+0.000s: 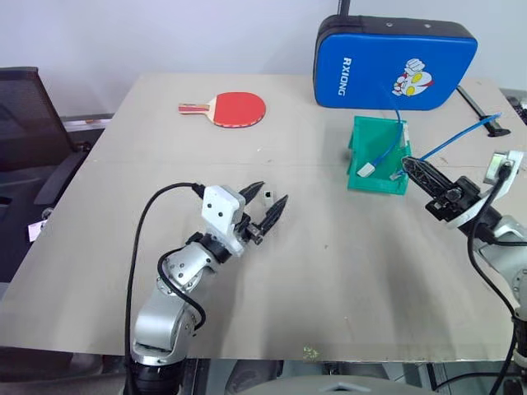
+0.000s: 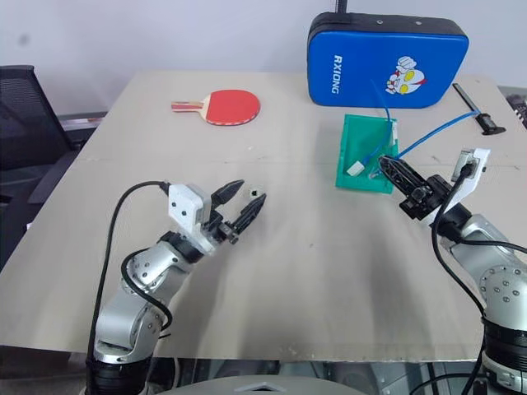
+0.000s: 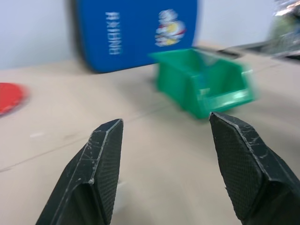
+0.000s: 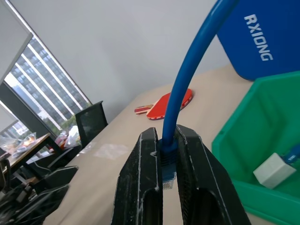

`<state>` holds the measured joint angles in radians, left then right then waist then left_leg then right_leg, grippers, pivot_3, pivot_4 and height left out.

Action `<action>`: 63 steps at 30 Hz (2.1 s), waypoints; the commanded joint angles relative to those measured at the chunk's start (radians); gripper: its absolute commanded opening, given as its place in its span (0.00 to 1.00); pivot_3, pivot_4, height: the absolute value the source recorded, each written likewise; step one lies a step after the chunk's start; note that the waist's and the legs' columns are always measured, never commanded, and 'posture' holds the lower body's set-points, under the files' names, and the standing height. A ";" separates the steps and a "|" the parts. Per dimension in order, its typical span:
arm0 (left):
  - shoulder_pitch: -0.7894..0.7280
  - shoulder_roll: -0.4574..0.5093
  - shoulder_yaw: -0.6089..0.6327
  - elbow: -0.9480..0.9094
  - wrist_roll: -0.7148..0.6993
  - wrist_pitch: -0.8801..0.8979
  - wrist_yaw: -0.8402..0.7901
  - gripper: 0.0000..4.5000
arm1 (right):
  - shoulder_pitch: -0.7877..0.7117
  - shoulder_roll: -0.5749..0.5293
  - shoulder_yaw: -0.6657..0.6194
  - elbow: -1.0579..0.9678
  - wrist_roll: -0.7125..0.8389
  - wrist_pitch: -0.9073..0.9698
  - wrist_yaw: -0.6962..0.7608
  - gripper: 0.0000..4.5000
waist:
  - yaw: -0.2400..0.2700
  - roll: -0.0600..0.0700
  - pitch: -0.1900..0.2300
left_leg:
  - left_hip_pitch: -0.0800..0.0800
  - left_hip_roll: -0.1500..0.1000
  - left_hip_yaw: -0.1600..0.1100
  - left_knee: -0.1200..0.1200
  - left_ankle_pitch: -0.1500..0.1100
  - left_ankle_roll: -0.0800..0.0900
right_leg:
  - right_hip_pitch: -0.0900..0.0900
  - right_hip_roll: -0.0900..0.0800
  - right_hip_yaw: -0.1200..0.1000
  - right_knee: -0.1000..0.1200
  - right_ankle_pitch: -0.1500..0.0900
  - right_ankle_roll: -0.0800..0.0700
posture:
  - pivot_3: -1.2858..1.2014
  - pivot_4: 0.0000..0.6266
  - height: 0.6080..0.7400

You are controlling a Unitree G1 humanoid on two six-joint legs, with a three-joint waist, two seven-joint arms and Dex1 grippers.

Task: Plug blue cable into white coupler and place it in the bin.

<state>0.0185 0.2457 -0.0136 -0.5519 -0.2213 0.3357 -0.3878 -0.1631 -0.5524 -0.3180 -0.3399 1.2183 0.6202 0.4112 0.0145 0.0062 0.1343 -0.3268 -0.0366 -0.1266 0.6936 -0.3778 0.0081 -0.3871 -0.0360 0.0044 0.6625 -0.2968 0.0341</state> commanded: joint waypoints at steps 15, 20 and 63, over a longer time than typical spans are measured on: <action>-0.081 -0.107 -0.074 0.322 0.159 -0.199 0.133 0.66 | -0.077 0.039 0.020 -0.009 -0.051 0.014 0.019 0.00 | -0.003 0.000 0.000 | 0.000 0.000 0.003 -0.004 0.000 0.000 | -0.004 0.000 0.002 0.000 0.000 0.000 | 0.52 0.24 1.00; -0.136 -0.134 -0.089 0.402 0.220 -0.213 0.197 0.66 | -0.073 0.041 0.018 -0.015 -0.049 0.025 0.018 0.00 | -0.002 -0.001 0.000 | 0.000 0.000 0.003 -0.005 0.000 0.000 | -0.004 0.000 0.002 0.001 0.000 0.000 | 0.52 0.24 1.00; -0.347 -0.163 -0.254 0.375 0.239 -0.233 0.033 0.08 | -0.236 0.106 0.377 -0.191 -0.634 -0.186 0.047 0.00 | -0.016 -0.001 0.000 | 0.000 -0.001 0.005 -0.004 0.000 0.000 | -0.007 0.000 0.003 0.002 0.000 0.000 | 0.52 0.24 1.00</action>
<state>-0.3182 0.0912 -0.2588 -0.1199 -0.0034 0.1171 -0.3784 -0.3849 -0.4549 0.0461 -0.5026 0.6319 0.4804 0.4641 -0.0020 0.0056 0.1340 -0.3272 -0.0374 -0.1218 0.6894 -0.3776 0.0078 -0.3939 -0.0358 0.0071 0.6641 -0.2968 0.0342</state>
